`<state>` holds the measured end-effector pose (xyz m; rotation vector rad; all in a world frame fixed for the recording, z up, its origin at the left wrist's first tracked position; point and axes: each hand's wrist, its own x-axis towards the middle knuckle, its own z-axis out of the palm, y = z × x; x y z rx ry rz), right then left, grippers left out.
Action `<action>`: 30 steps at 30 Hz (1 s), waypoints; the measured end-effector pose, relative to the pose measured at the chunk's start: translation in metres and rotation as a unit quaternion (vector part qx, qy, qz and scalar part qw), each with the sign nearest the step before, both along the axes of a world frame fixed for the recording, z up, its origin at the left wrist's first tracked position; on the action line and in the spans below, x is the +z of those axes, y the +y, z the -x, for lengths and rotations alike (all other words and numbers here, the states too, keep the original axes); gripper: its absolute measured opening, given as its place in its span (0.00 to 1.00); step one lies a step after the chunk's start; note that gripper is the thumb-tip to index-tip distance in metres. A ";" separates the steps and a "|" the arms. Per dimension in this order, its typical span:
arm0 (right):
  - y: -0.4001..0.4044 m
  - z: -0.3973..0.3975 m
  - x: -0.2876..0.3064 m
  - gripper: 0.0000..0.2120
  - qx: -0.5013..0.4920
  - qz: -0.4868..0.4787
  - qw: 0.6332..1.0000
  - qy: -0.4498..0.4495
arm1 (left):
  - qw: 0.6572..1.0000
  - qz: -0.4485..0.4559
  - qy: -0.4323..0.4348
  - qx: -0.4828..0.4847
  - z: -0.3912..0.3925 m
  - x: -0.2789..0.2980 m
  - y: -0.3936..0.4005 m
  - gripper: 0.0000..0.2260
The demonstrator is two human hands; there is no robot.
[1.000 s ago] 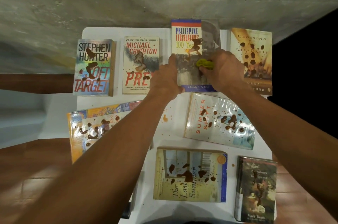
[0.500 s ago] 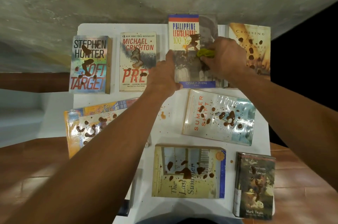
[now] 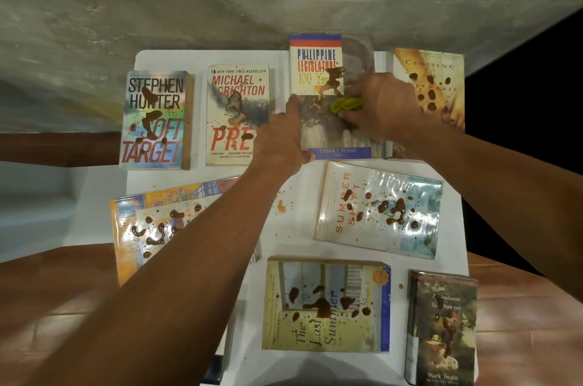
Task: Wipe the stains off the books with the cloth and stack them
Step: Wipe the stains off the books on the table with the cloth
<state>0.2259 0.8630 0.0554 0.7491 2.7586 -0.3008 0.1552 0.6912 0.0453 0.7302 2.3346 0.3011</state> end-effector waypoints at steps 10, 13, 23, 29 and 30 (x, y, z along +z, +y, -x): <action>0.004 -0.013 -0.005 0.15 -0.044 -0.008 0.998 0.055 | 1.000 -0.012 -0.006 -0.001 0.001 -0.002 -0.001 0.44; -0.004 -0.016 -0.006 0.17 0.008 0.020 0.999 0.039 | 1.000 -0.011 -0.004 -0.003 0.000 -0.002 -0.001 0.45; -0.022 -0.009 -0.011 0.16 -0.006 0.072 0.996 0.061 | 1.000 -0.014 -0.012 0.013 0.001 0.000 -0.001 0.43; -0.030 0.001 -0.017 0.19 -0.052 0.065 0.994 0.067 | 1.000 -0.021 -0.011 0.015 -0.001 0.004 -0.002 0.43; -0.029 0.002 -0.014 0.19 -0.044 0.064 0.996 0.053 | 1.000 -0.020 -0.012 0.016 -0.001 0.004 -0.002 0.44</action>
